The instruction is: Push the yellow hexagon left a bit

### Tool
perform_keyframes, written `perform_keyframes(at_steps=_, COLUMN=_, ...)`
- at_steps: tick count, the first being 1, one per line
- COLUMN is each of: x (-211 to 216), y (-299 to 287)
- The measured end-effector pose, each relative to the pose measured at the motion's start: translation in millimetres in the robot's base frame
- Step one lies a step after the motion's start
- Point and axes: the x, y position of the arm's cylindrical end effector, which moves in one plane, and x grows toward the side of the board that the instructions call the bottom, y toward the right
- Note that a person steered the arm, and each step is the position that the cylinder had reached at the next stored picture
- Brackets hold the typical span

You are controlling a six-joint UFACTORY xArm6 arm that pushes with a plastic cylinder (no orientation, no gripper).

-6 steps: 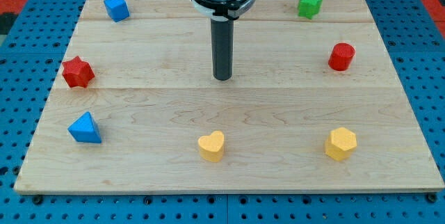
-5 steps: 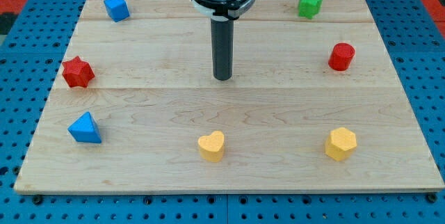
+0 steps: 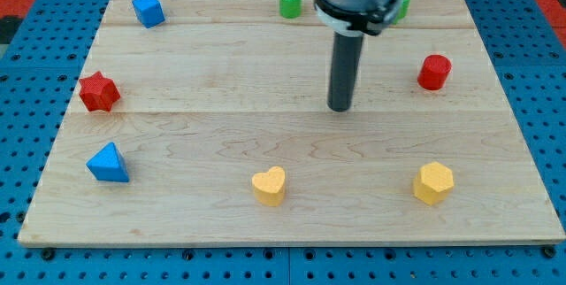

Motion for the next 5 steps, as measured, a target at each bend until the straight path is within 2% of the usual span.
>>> perform_keyframes(at_steps=1, x=16, y=96)
perform_keyframes(at_steps=2, x=64, y=129)
perform_keyframes(at_steps=3, x=99, y=127)
perform_keyframes(at_steps=4, x=99, y=125)
perform_keyframes(at_steps=5, x=110, y=95)
